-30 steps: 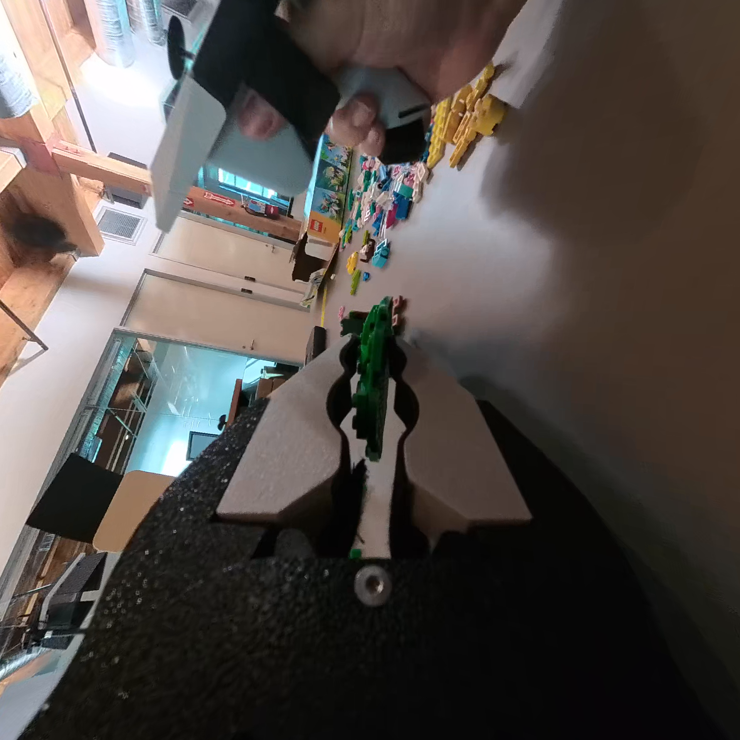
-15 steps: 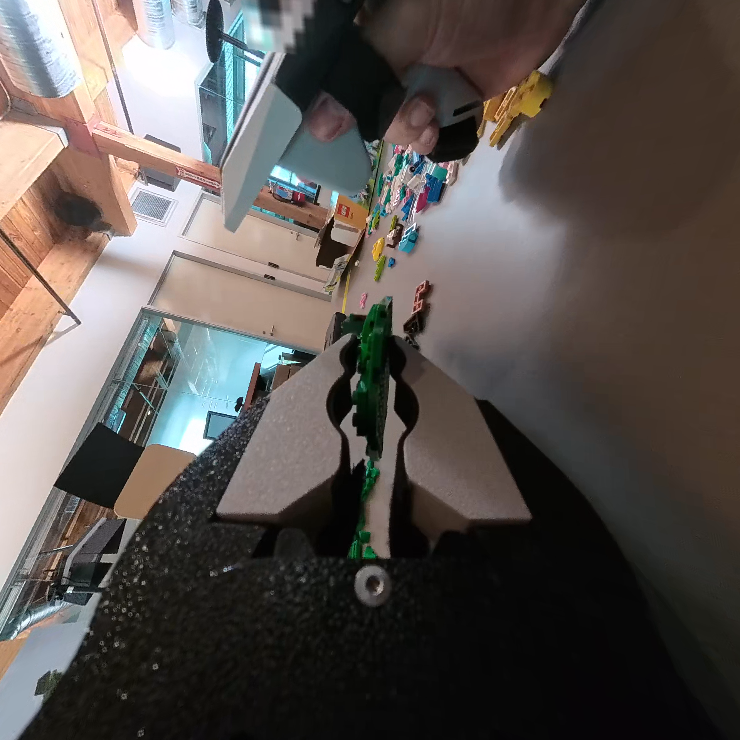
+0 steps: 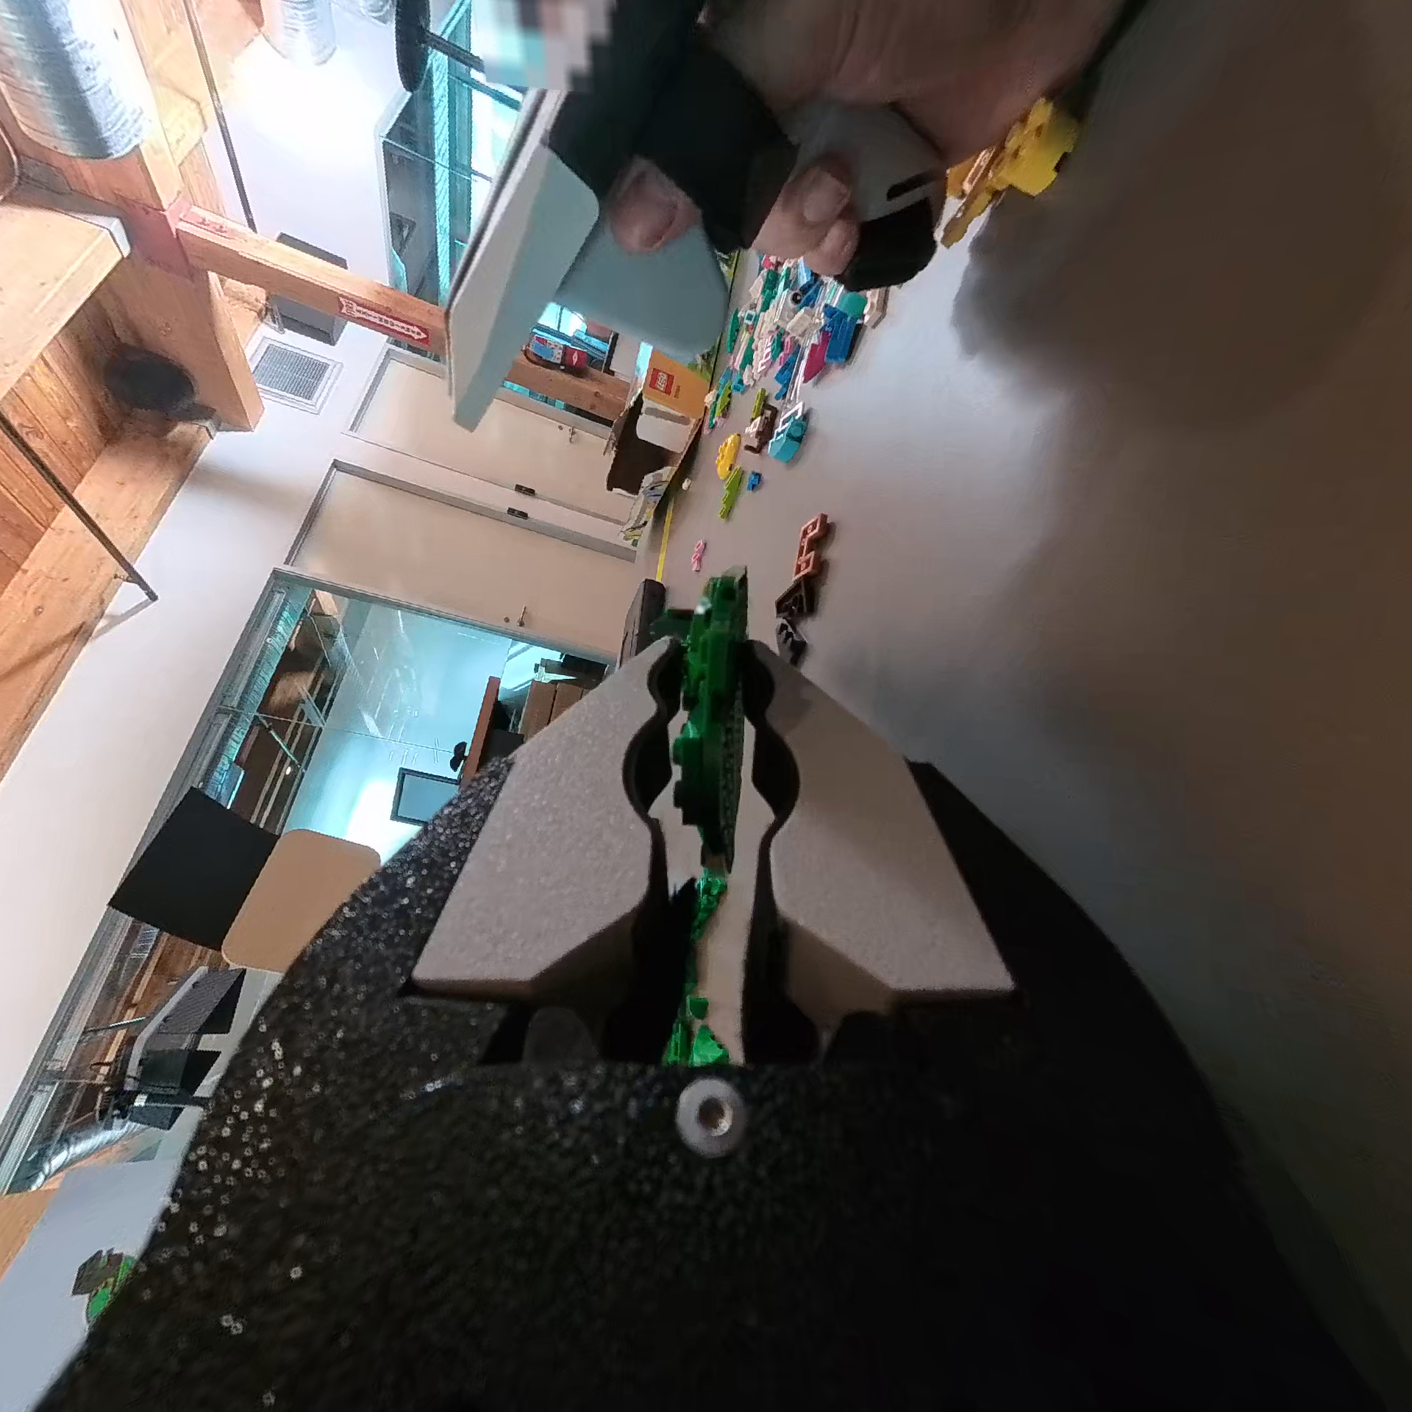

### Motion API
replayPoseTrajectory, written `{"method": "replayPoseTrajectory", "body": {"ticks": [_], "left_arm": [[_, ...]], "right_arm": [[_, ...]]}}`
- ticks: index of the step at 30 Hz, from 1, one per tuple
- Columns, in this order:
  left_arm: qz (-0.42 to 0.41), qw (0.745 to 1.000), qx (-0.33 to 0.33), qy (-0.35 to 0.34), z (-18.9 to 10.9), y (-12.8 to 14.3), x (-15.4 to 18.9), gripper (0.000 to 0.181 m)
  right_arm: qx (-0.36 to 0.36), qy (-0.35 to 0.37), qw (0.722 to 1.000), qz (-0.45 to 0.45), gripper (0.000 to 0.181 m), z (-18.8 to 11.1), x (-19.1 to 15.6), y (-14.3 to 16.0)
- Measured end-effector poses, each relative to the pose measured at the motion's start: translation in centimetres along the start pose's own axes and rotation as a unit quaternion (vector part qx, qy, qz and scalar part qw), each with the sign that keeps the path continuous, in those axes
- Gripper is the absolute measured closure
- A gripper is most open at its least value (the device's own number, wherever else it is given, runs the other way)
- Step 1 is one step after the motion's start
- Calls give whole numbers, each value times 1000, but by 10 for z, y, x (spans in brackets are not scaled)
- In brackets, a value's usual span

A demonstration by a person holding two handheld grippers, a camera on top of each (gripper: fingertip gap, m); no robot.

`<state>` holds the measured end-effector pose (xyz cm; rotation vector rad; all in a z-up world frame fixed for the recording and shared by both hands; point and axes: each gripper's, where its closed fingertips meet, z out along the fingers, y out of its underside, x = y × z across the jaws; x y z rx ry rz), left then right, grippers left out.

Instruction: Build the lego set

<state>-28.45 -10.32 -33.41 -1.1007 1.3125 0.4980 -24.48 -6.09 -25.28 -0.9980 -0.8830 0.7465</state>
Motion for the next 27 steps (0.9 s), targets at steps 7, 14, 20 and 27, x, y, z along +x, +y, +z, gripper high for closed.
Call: {"method": "replayPoseTrajectory", "body": {"ticks": [7,14,20,27], "left_arm": [[-1,1000,-2,4,0,1,1,168],[4,1000,-2,5,0,0,2,168],[8,1000,-1,4,1,-1,3,168],[9,1000,-1,5,1,-1,3,168]], "right_arm": [[-2,-1,1000,4,157,0,0,1],[0,-1,1000,1,157,0,0,0],[-1,-3,1000,-1,157,0,-1,0],[-2,-4,1000,-5,157,0,-2,1]]}}
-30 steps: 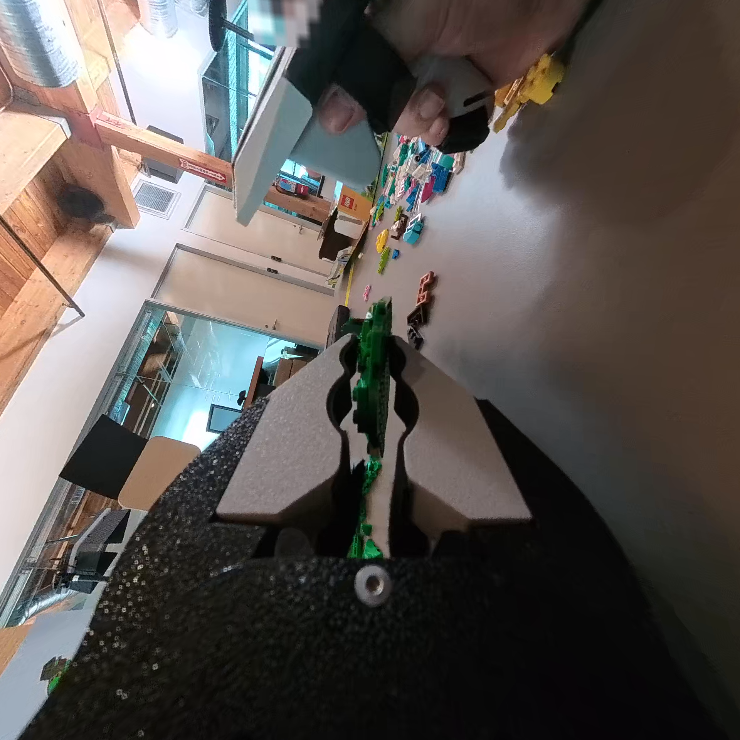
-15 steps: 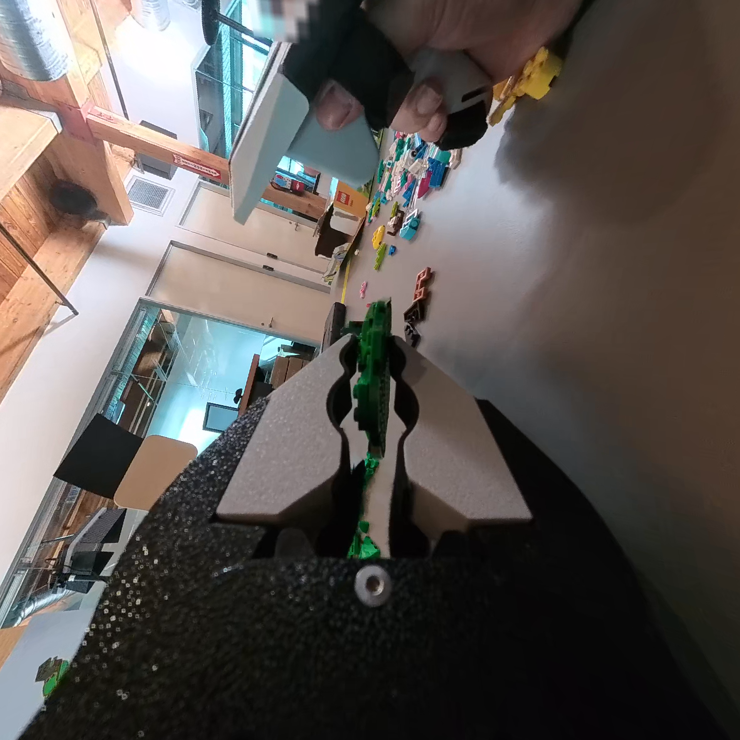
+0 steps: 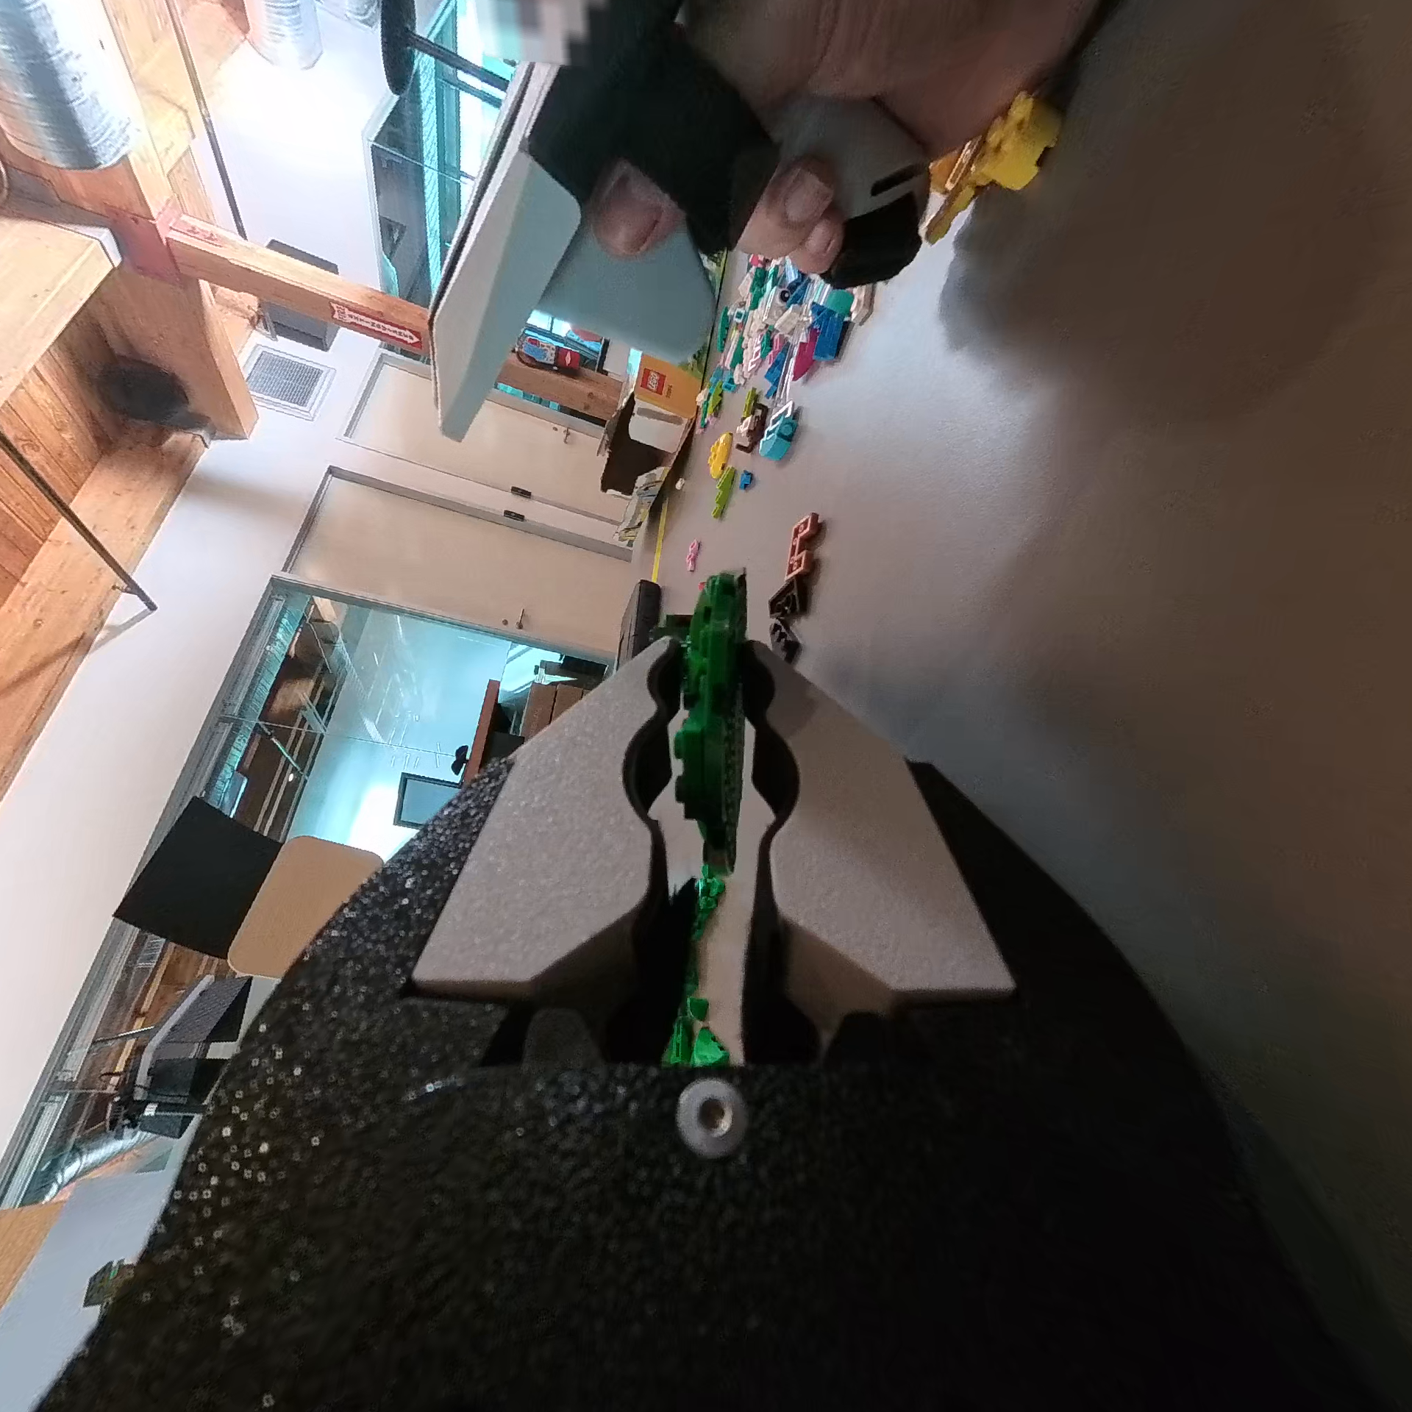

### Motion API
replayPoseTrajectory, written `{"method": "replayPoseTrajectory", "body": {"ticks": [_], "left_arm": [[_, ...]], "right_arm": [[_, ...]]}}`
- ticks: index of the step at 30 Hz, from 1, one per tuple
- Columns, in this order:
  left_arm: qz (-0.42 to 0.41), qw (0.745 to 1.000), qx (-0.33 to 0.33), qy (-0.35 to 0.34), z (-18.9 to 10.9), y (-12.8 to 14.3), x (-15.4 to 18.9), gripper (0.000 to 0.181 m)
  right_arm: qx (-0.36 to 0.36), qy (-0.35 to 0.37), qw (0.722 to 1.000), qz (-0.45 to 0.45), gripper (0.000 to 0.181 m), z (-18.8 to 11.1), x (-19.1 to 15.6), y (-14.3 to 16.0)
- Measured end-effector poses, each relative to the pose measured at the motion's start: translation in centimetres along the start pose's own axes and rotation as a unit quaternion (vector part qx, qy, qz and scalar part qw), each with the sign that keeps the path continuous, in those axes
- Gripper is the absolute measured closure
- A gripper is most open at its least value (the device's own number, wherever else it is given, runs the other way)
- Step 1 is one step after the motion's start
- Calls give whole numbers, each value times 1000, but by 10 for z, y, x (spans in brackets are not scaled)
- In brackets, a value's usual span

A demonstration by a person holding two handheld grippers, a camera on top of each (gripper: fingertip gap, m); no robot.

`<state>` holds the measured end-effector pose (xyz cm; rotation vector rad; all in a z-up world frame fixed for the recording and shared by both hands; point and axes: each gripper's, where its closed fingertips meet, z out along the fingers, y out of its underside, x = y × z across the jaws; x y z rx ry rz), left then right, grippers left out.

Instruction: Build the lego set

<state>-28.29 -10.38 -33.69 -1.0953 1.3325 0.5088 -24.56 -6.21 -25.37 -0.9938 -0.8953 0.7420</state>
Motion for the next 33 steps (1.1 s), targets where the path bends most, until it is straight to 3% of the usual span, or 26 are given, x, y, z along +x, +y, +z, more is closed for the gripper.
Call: {"method": "replayPoseTrajectory", "body": {"ticks": [11,24,29,33], "left_arm": [[22,999,-10,-28,0,0,-7,168],[3,998,-57,-20,6,18,-7,169],[-7,998,-69,-10,9,25,-5,168],[-8,997,-72,3,12,27,0,168]], "right_arm": [[-7,-16,1000,7,158,1,-7,0],[-28,-19,998,-46,157,6,-10,-2],[-87,-85,993,10,152,36,-21,-2],[-82,-148,986,1,150,97,-23,-22]]}}
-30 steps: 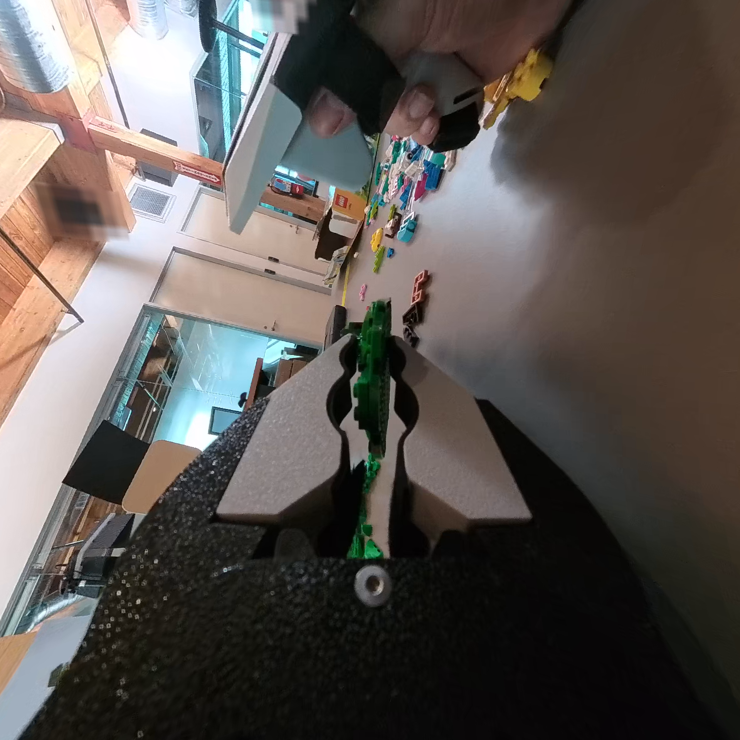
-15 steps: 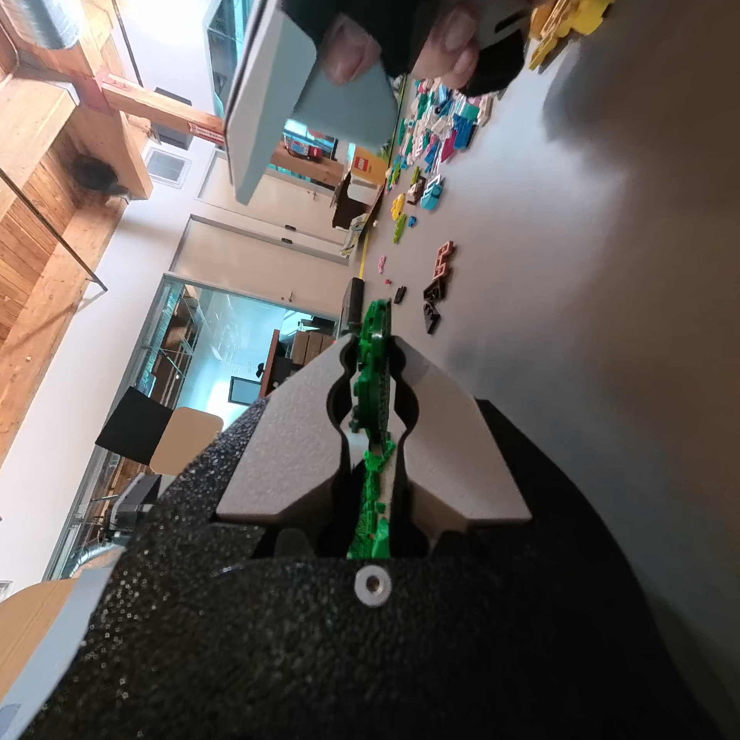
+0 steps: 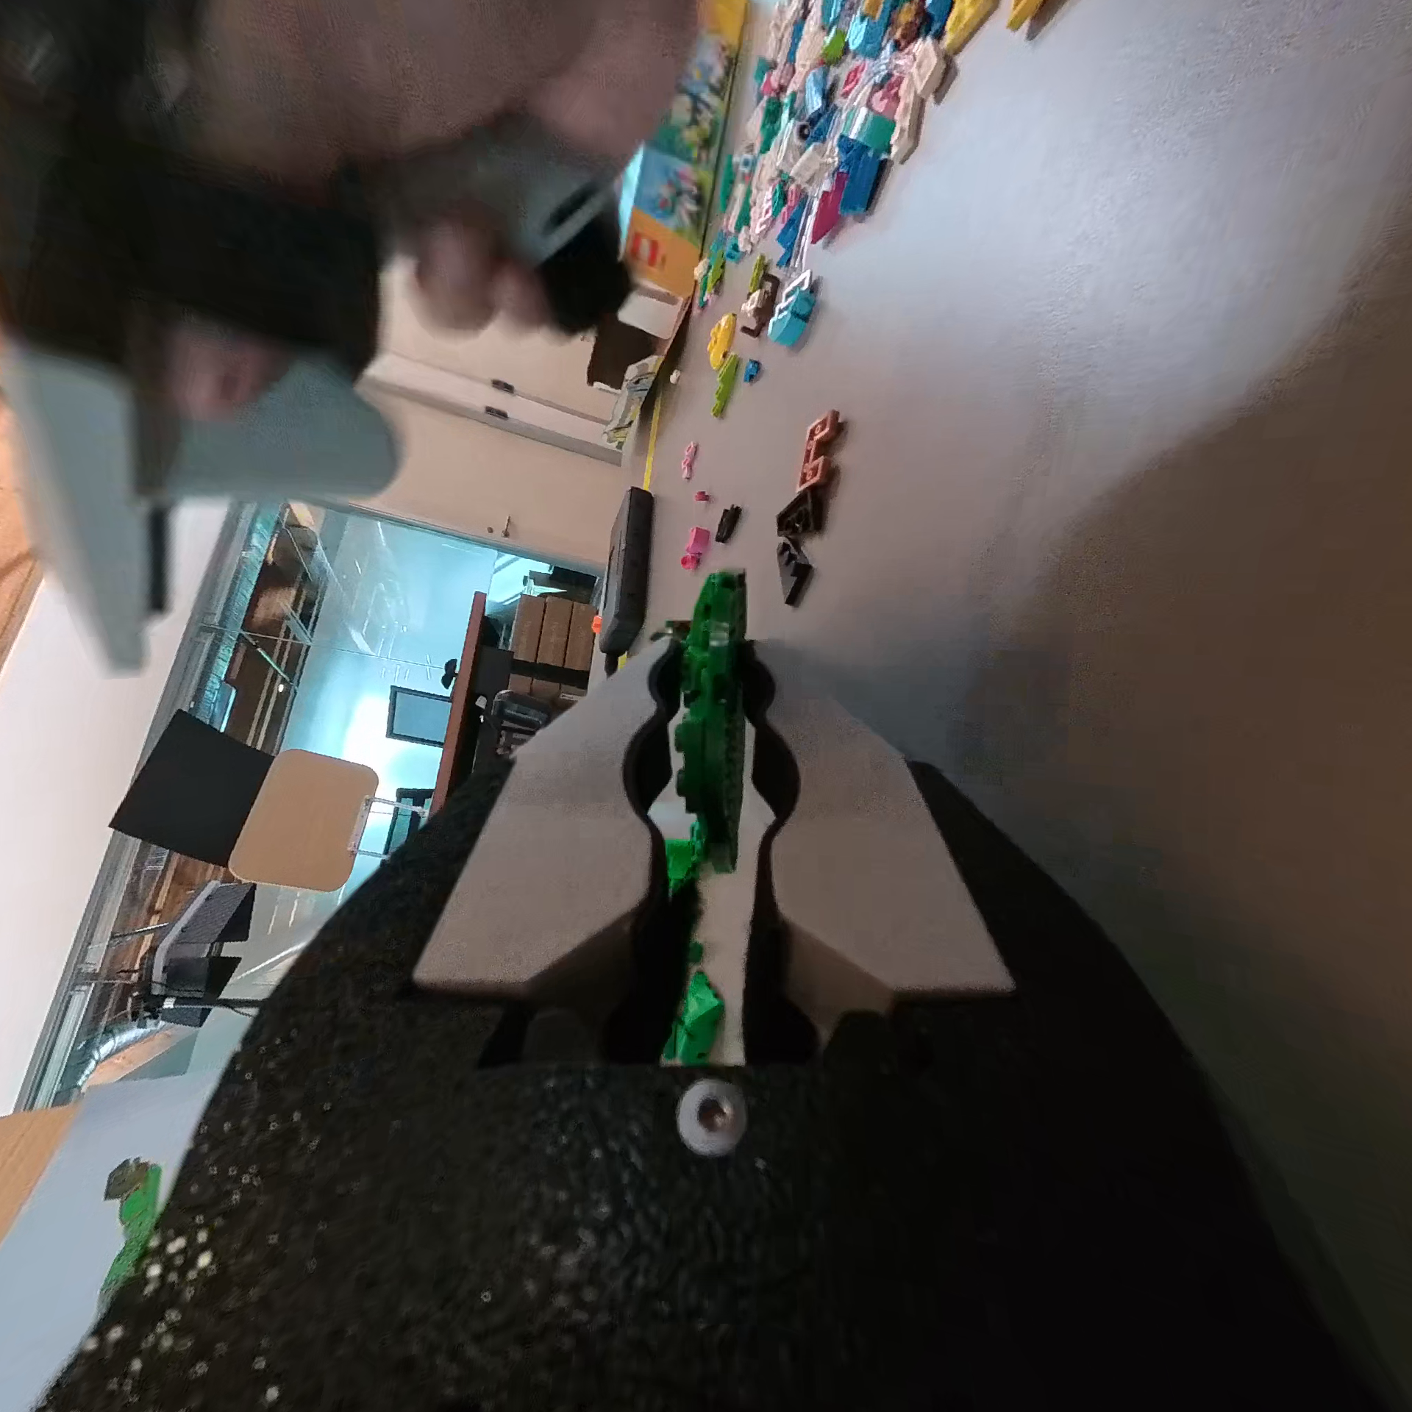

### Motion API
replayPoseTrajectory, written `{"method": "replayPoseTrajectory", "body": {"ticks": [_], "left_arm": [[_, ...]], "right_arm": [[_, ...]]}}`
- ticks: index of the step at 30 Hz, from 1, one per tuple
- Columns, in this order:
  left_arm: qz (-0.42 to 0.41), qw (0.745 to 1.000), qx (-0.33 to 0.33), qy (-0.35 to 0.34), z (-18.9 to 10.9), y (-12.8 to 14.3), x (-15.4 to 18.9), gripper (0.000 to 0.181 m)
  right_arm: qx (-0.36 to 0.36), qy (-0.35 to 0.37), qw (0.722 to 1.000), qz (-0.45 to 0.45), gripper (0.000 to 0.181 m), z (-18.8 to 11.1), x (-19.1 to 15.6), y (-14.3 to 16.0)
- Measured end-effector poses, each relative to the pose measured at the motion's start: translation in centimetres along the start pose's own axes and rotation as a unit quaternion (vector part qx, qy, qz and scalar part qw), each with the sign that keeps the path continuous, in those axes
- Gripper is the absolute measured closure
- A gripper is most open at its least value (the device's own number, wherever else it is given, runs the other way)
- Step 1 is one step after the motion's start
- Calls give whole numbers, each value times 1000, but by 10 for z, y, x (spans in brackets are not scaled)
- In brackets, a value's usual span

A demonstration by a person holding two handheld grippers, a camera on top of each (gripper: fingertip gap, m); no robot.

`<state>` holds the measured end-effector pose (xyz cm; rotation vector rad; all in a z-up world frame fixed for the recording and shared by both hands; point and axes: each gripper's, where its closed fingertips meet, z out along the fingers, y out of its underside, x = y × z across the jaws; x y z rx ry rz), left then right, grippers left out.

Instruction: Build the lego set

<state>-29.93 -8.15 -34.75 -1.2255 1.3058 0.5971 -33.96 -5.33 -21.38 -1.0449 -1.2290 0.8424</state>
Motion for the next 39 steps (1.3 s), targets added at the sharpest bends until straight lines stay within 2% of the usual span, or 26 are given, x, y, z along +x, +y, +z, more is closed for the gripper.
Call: {"method": "replayPoseTrajectory", "body": {"ticks": [5,9,11,14,15,18,21,23,26,29,32,34,36,37,39], "left_arm": [[-15,1000,-1,2,1,3,-1,168],[-30,1000,-6,2,2,8,-2,168],[-31,999,-6,2,3,9,-2,168],[-27,1000,-8,5,3,9,0,168],[-25,1000,-9,7,4,10,1,168],[-30,999,-9,12,4,10,2,168],[-57,998,-5,13,4,12,1,168],[-66,998,-5,13,4,13,0,168],[-61,998,-5,13,4,12,1,168],[-61,998,-3,14,4,11,1,168],[-64,998,-3,15,4,11,1,168],[-60,998,-4,15,4,11,1,168],[-57,998,-4,15,3,11,2,168],[-58,998,-5,15,3,11,2,168],[-62,998,-4,15,3,11,1,168]], "right_arm": [[-4,-52,998,-31,147,103,25,-30],[0,-99,995,12,147,192,26,-38],[7,-144,989,32,146,233,8,-47],[-17,-283,956,73,140,284,-55,-62],[-33,-302,950,75,136,300,-72,-63],[-62,-288,956,15,131,348,-105,-57],[-69,-203,974,-67,139,386,-109,-49],[-59,-165,981,-86,147,402,-106,-50],[-66,-155,979,-111,162,412,-112,-46],[-58,-144,967,-202,169,415,-121,-44],[-57,-146,918,-364,171,416,-135,-32],[-78,-164,864,-469,164,415,-145,-13],[-62,-156,818,-551,157,409,-147,-9],[-41,-158,808,-566,154,403,-150,-12],[14,-157,820,-550,154,385,-150,-25]]}}
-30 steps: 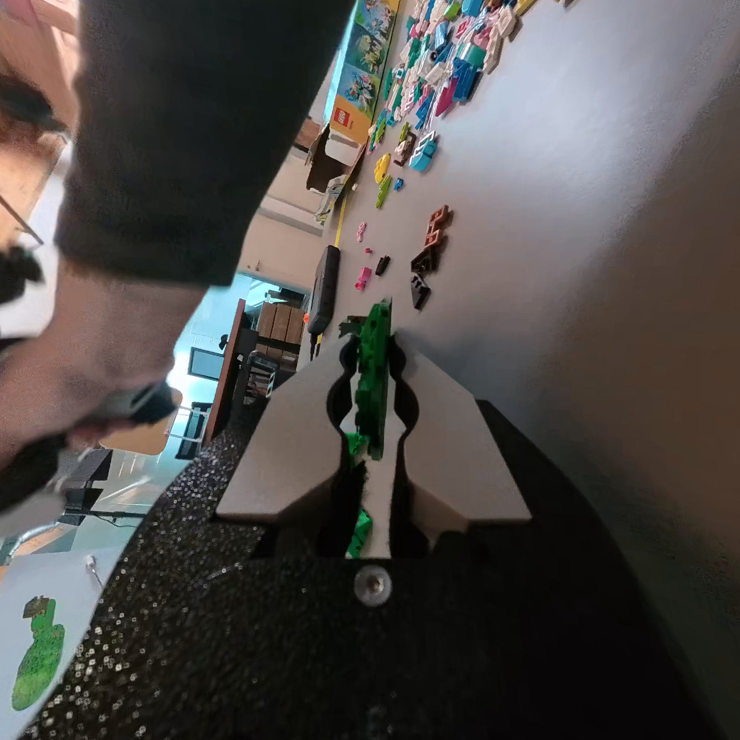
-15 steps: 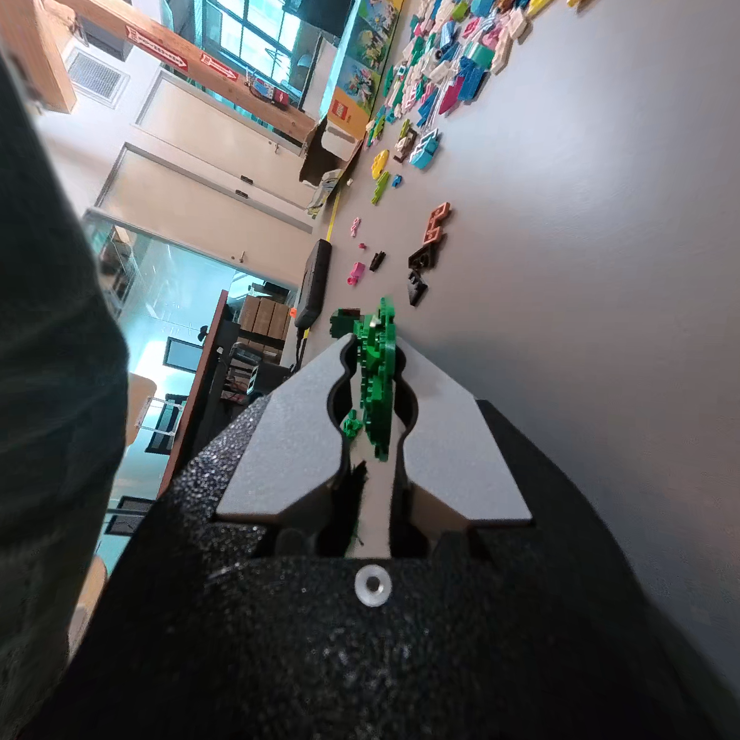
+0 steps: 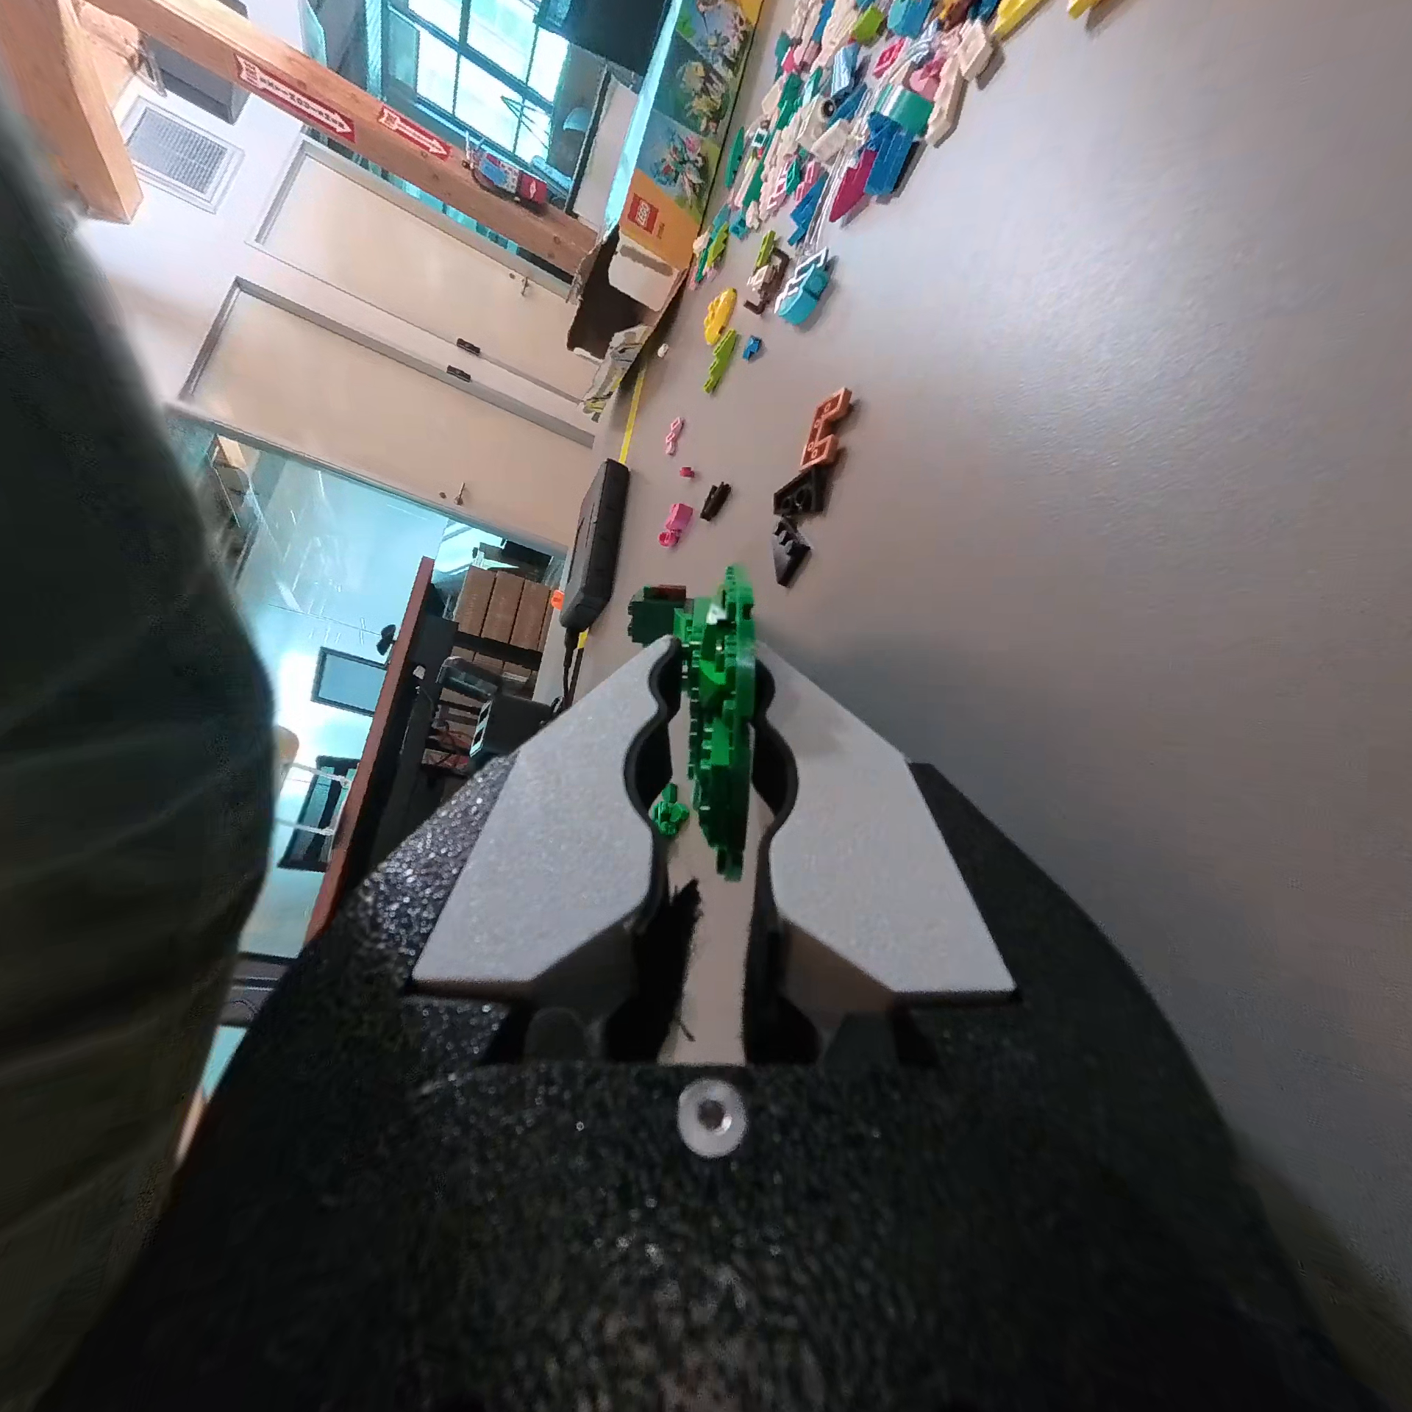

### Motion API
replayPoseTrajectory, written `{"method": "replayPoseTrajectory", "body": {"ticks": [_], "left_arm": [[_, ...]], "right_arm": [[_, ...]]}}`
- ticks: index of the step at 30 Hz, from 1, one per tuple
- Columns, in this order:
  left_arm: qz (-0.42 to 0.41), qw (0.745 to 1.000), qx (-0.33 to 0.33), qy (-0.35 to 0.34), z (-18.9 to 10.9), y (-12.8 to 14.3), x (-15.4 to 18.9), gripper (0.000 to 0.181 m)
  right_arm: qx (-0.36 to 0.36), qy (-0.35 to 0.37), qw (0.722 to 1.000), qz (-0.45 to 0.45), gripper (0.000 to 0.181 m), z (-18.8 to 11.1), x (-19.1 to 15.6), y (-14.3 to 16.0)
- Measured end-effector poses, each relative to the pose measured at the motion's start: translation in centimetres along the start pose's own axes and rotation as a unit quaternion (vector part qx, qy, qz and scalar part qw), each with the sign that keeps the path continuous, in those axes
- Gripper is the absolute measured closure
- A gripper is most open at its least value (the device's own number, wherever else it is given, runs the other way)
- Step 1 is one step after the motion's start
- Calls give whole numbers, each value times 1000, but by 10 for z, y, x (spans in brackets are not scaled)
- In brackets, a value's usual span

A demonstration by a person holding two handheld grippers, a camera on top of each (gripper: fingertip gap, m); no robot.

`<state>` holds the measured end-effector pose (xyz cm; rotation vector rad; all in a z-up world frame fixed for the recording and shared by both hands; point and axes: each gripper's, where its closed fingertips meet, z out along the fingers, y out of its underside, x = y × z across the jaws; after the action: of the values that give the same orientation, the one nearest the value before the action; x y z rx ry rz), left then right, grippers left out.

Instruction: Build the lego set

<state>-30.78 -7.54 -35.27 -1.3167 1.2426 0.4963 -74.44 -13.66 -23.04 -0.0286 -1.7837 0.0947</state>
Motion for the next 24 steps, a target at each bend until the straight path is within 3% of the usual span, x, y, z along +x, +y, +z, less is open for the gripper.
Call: {"method": "replayPoseTrajectory", "body": {"ticks": [3,7,9,11,18,24], "left_arm": [[-8,1000,2,0,1,0,-1,169],[-8,1000,3,1,3,0,-1,169],[-4,1000,2,1,3,0,-1,169],[7,1000,0,1,3,-1,1,168],[5,1000,-3,1,2,1,0,168],[2,1000,-2,1,2,1,0,168]], "right_arm": [[48,78,991,97,162,-39,28,20],[-31,203,937,283,173,-79,68,133],[-85,233,903,351,176,-93,76,189],[-108,235,879,401,177,-99,79,224],[-163,140,877,430,178,-80,46,263],[-208,147,836,486,179,-88,23,280]]}}
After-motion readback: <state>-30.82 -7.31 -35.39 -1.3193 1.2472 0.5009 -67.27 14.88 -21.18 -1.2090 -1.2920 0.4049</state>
